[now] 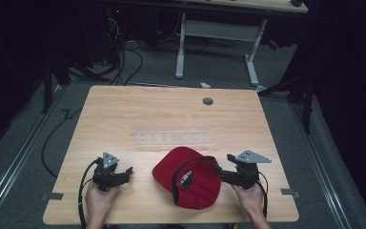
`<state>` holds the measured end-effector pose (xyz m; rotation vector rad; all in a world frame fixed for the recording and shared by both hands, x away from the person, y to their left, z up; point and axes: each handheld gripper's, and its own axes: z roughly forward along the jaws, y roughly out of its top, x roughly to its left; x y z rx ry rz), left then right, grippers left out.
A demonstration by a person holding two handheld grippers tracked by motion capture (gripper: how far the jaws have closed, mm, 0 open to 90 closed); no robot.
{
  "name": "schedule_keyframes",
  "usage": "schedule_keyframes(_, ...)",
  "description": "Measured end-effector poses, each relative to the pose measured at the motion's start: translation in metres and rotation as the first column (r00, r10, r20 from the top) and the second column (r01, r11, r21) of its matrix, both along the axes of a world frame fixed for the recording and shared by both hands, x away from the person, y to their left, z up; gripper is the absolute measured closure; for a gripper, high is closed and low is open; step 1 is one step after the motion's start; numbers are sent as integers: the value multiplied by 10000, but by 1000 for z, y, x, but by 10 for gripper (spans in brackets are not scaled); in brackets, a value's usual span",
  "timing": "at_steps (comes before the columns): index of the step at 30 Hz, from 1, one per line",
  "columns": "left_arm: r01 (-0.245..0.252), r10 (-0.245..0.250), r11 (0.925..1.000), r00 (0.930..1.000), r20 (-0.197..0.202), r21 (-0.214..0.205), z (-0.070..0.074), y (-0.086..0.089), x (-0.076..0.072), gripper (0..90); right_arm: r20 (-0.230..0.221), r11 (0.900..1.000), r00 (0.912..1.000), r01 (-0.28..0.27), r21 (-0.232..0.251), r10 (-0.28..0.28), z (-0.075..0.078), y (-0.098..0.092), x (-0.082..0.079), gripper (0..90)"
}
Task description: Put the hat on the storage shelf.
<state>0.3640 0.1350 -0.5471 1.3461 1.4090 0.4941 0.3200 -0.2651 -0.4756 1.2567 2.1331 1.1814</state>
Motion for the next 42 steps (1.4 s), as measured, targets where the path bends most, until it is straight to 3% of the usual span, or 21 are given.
schedule_keyframes(13, 0, 0, 10000, 10000, -4, -3, 0, 0, 0, 282, -532, 9988, 9976, -421, 231, 433, -7, 13, 20, 270)
schedule_keyframes(19, -5, 5, 10000, 10000, -10, -12, 0, 0, 0, 282, -735, 9979, 9952, -640, 119, 647, -12, 22, 28, 246)
schedule_keyframes(30, 9, -8, 10000, 10000, -17, 34, 0, 0, 0, 281, -1090, 9949, 9889, -998, 147, 1008, -22, 30, 40, 345)
schedule_keyframes(37, 12, -12, 10000, 10000, -17, 34, 0, 0, 0, 280, -1635, 9927, 9792, -1179, 247, 1204, -32, 34, 48, 347)
schedule_keyframes(38, 9, -9, 10000, 10000, -17, 31, 0, 0, 0, 279, -1874, 9916, 9738, -1247, 329, 1287, -34, 37, 49, 345)
schedule_keyframes(42, 3, -3, 10000, 10000, -2, 11, 0, 0, 0, 279, -1951, 9904, 9710, -1367, 208, 1381, -37, 39, 51, 352)
